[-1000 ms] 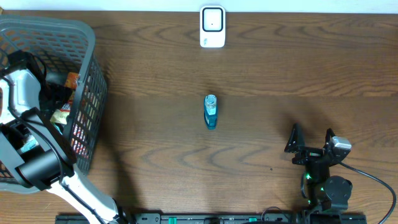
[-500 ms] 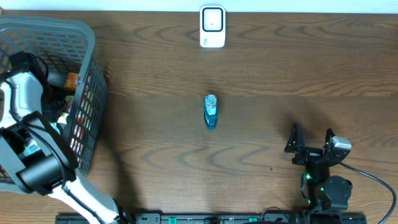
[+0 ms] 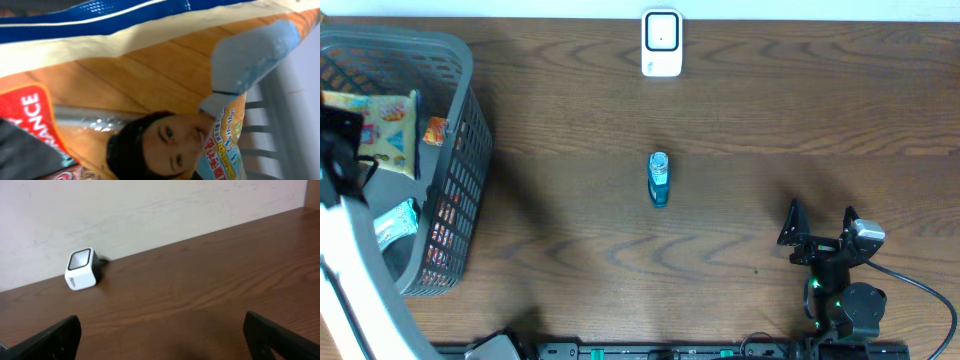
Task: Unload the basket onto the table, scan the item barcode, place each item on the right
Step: 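Lift the yellow snack bag, carry it past the scanner, release it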
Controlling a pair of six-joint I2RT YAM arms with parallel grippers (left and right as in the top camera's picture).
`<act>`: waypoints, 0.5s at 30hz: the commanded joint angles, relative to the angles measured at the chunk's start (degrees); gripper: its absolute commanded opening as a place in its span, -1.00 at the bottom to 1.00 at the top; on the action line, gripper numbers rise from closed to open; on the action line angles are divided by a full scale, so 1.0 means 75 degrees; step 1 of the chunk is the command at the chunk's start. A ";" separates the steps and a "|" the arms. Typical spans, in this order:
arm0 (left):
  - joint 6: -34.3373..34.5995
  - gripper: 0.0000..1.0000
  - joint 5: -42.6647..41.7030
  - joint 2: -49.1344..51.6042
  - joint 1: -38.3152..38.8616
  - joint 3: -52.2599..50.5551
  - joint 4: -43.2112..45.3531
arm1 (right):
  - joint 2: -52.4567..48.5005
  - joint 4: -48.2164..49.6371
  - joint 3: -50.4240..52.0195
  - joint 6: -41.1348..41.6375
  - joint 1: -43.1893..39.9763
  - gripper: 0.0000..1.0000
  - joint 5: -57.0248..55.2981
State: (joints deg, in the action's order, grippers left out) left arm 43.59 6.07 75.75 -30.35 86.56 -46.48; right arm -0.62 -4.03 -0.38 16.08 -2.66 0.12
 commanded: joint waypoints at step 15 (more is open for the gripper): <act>-0.1504 -0.85 -0.5030 -0.1836 0.4677 0.0131 0.3188 | 0.0041 -0.0035 0.0009 -0.0061 0.0038 0.99 -0.0085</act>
State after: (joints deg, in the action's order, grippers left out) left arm 39.88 -28.01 60.93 -3.20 86.61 -24.34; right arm -0.64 -4.03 -0.38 16.08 -2.66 0.12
